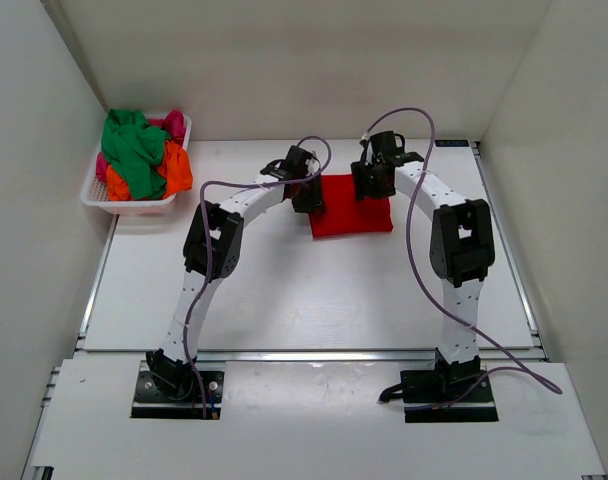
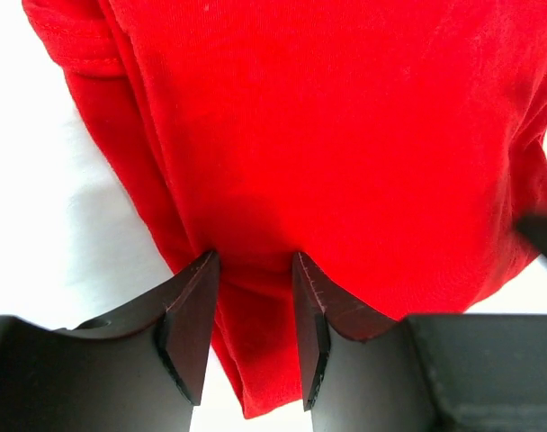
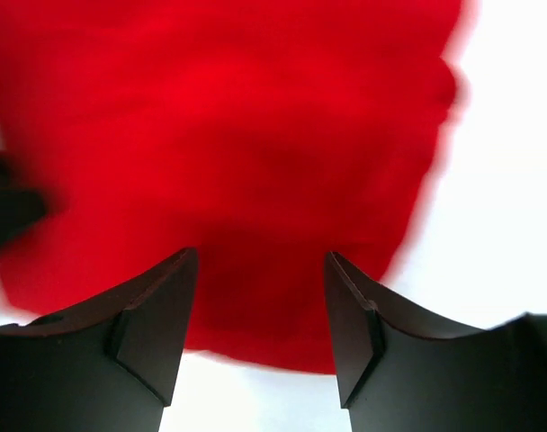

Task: Fold and stack the t-shirts
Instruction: Put the neatly folded tshirt into the corner of the board with the right arm

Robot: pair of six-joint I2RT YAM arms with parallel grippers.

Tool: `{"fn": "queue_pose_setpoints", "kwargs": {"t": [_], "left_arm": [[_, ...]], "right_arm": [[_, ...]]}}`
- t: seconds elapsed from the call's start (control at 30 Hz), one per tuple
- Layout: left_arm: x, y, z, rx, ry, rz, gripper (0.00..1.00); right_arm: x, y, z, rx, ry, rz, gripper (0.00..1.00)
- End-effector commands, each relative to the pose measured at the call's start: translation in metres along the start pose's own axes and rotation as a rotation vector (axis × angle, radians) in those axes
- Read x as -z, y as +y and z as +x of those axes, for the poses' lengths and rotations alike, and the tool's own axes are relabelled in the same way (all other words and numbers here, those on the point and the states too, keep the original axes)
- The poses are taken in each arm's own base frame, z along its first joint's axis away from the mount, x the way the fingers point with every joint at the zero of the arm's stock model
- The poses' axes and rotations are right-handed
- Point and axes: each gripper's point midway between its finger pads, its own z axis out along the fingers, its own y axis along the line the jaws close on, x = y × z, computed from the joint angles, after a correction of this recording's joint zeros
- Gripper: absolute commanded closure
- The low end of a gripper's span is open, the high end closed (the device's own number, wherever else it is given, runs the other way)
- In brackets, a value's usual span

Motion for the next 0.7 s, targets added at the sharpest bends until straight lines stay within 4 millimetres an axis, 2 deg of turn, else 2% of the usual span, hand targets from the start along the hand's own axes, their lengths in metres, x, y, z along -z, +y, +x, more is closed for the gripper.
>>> {"fn": "queue_pose_setpoints", "kwargs": {"t": [0.0,0.07,0.1,0.13,0.2,0.3,0.37,0.4,0.53,0.57,0.6,0.63,0.67], "left_arm": [[-0.003,-0.014,0.012,-0.008,0.054,0.013,0.50],[-0.005,-0.017,0.014,-0.001,0.056,0.021,0.51],[-0.005,-0.016,0.017,0.006,0.066,0.022,0.51],[-0.004,-0.015,0.012,0.009,0.046,0.021,0.52],[0.000,-0.012,0.012,0.015,0.041,0.019,0.52],[0.007,-0.012,0.008,0.022,0.030,0.029,0.50],[0.012,-0.010,0.005,0.022,0.025,0.035,0.46],[0.016,-0.009,0.003,0.026,0.019,0.037,0.42],[0.043,-0.015,-0.004,0.052,0.004,0.102,0.44],[0.046,-0.008,-0.005,0.068,0.000,0.107,0.43],[0.060,-0.013,-0.016,0.067,-0.033,0.129,0.43],[0.071,-0.015,-0.014,0.069,-0.037,0.142,0.44],[0.079,-0.015,-0.021,0.079,-0.059,0.157,0.43]], "right_arm": [[0.026,0.042,-0.038,-0.018,-0.159,-0.162,0.44],[0.013,0.051,-0.026,-0.040,-0.123,-0.189,0.46],[0.002,0.055,-0.013,-0.047,-0.088,-0.214,0.45],[-0.004,0.057,-0.004,-0.052,-0.065,-0.219,0.46],[-0.029,0.050,0.023,-0.078,0.021,-0.188,0.45],[-0.052,0.022,0.049,-0.100,0.123,-0.084,0.44],[-0.056,0.000,0.055,-0.108,0.158,-0.006,0.44],[-0.057,-0.017,0.061,-0.105,0.183,0.042,0.44],[-0.046,-0.071,0.064,-0.096,0.207,0.168,0.43],[-0.043,-0.084,0.060,-0.092,0.194,0.189,0.43],[-0.040,-0.091,0.059,-0.088,0.194,0.202,0.42],[-0.040,-0.097,0.063,-0.115,0.202,0.170,0.40],[-0.040,-0.101,0.053,-0.137,0.168,0.149,0.40]]}}
